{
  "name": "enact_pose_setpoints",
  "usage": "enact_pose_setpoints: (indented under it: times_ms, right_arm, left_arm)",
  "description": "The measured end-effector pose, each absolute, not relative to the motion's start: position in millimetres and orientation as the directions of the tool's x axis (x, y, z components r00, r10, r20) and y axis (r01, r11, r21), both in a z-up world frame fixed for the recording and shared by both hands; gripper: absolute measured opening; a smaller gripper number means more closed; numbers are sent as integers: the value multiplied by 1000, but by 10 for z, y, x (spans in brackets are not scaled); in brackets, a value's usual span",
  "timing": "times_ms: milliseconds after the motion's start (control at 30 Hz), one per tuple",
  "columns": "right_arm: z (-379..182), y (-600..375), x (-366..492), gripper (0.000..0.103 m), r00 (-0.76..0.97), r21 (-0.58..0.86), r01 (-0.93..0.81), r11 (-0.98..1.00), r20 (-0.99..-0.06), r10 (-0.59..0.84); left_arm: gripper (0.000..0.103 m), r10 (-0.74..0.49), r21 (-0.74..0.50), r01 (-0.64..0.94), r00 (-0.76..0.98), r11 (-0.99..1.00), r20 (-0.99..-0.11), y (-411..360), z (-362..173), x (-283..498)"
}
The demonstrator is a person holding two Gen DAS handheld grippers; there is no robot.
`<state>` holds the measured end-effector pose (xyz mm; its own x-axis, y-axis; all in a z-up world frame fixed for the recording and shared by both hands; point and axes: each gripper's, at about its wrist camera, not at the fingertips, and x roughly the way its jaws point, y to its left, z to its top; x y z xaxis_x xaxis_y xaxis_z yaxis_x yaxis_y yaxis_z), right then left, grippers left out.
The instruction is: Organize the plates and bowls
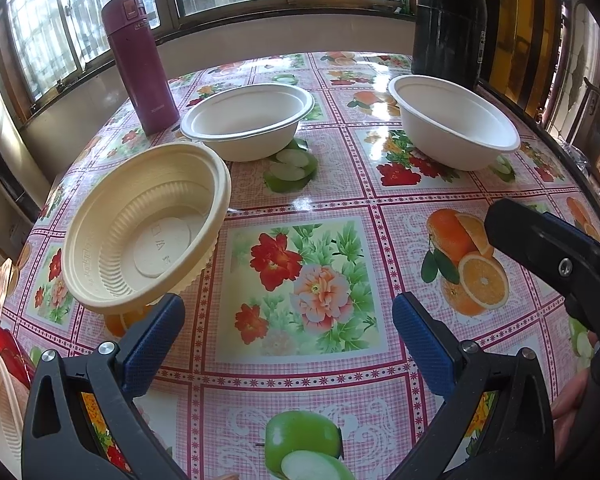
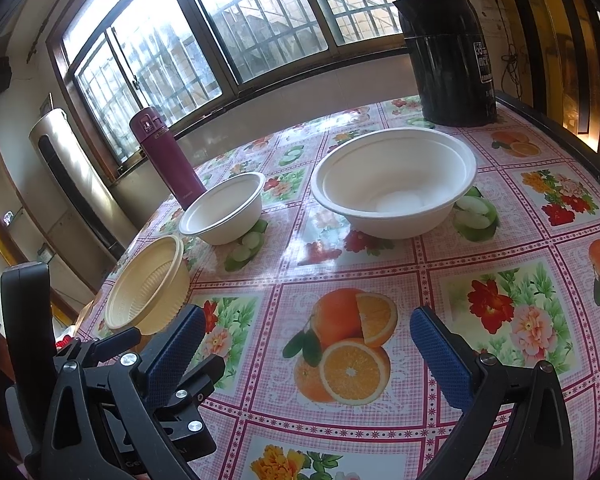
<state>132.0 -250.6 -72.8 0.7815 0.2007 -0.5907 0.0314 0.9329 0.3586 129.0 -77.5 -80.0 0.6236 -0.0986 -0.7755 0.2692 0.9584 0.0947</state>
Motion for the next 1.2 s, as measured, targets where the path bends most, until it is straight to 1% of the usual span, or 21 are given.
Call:
enact_pose_setpoints:
  times_ms: [500, 700, 767, 867, 967, 1100, 1200]
  right_arm:
    - [-734, -2522, 1331, 103, 780, 349, 46, 936, -598, 184]
    - [-641, -2697, 1258, 103, 803, 352, 100, 931, -581, 133]
    - [-569, -2756, 1218, 103, 819, 346, 107, 932, -563, 114]
    - [-437, -2838, 1208, 103, 837, 300, 103, 948, -542, 81]
    - [-280, -3013, 1283, 103, 856, 260, 120, 958, -517, 33]
    - [-163, -3425, 1541, 103, 858, 311, 160, 937, -513, 24]
    - [-183, -3702, 1787, 103, 848, 340, 216, 915, -530, -3]
  left_arm:
    - [103, -111, 89, 281, 623, 956, -775, -802, -792, 1254]
    - [103, -124, 103, 305, 642, 947, -756, -903, -679, 1118]
    - [103, -124, 125, 314, 665, 941, -736, -954, -581, 1065]
    - [103, -127, 150, 330, 684, 932, -718, -1062, -384, 1113]
    - [103, -141, 169, 335, 729, 927, -670, -1219, -100, 1270]
    - [103, -74, 281, 304, 787, 910, -612, -1500, 86, 1518]
    - [103, -34, 324, 289, 791, 901, -610, -1673, 53, 1753]
